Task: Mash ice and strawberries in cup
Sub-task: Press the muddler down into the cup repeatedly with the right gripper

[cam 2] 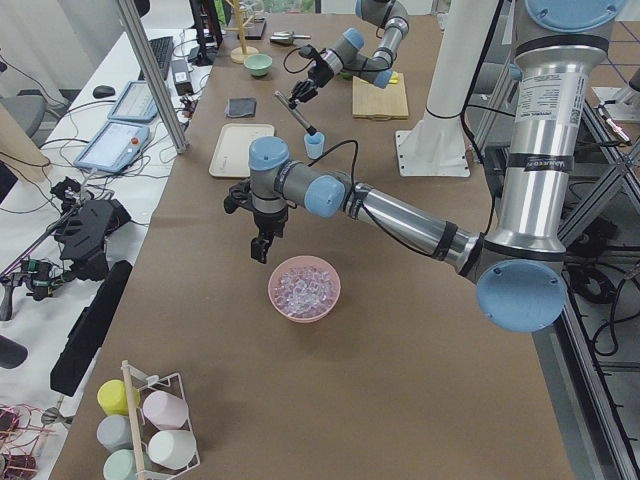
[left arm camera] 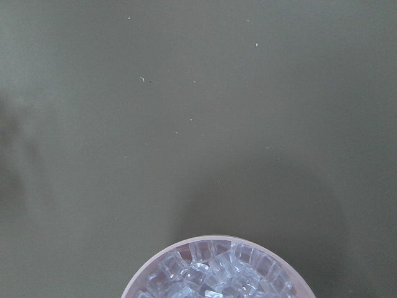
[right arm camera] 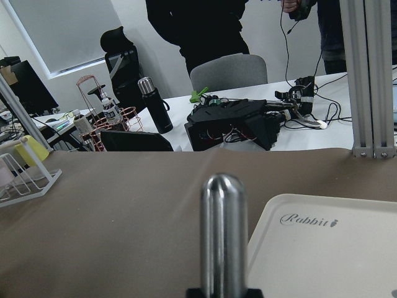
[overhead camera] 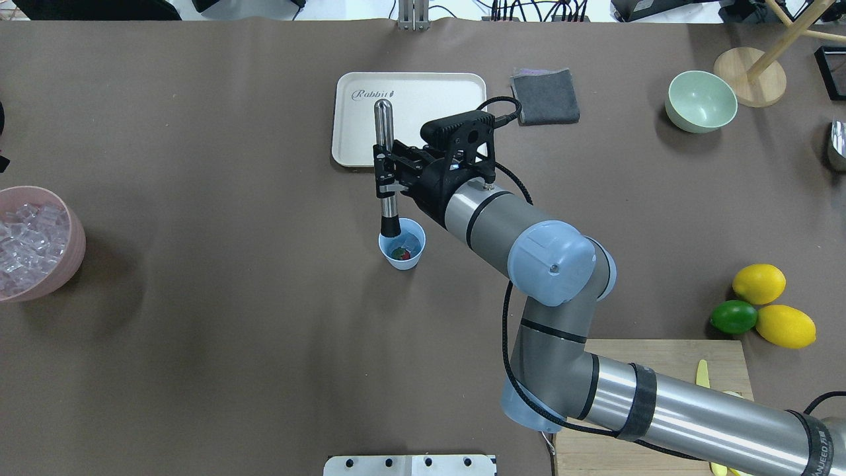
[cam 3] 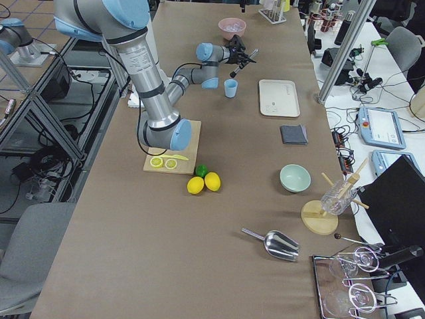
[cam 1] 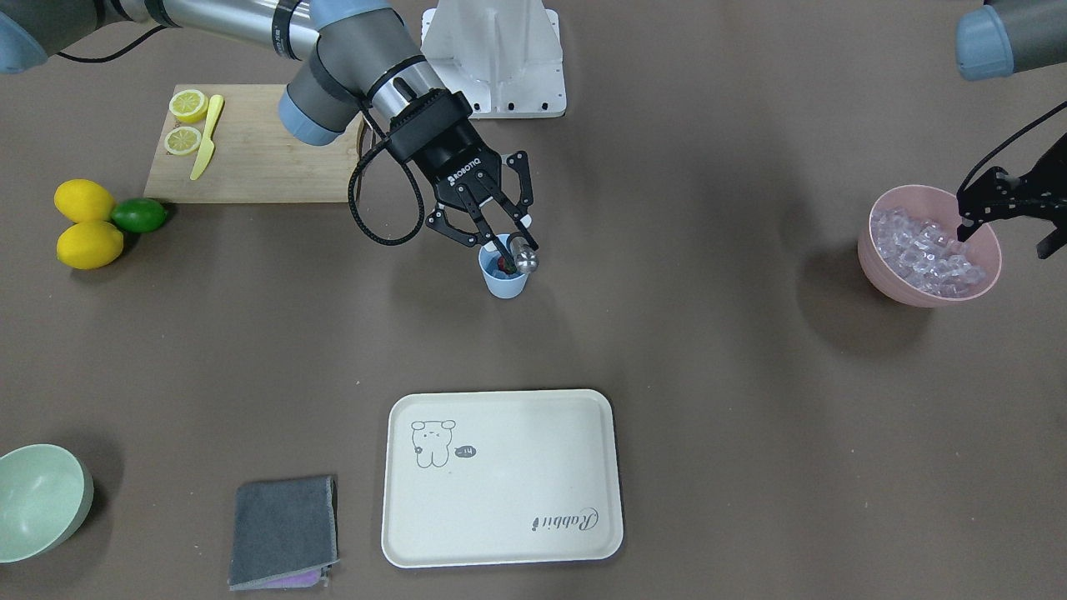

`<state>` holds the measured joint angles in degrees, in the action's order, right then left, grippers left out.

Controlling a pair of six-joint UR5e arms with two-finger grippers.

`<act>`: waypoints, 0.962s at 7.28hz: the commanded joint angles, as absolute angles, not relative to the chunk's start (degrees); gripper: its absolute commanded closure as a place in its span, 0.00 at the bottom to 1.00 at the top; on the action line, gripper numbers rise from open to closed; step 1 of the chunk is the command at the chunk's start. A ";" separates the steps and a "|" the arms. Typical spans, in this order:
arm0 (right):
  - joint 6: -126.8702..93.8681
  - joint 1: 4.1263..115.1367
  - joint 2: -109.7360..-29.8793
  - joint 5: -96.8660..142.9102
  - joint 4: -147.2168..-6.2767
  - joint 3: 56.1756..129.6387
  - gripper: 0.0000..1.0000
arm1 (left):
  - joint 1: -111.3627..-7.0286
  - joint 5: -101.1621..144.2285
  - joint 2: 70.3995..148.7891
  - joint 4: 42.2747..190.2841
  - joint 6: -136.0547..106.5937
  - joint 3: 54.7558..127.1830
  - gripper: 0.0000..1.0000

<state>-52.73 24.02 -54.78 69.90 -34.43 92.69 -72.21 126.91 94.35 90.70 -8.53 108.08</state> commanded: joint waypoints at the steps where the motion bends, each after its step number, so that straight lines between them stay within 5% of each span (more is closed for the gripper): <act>1: -52.82 23.29 -55.11 69.70 -34.10 90.28 1.00 | -72.25 126.91 94.31 90.70 -8.53 108.10 0.03; 7: -53.17 23.11 -55.28 70.14 -34.01 88.77 1.00 | -72.33 126.91 94.22 90.70 -8.53 108.54 0.03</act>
<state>-53.13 23.11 -55.23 70.04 -34.02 88.81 -72.32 126.91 94.25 90.66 -8.53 108.37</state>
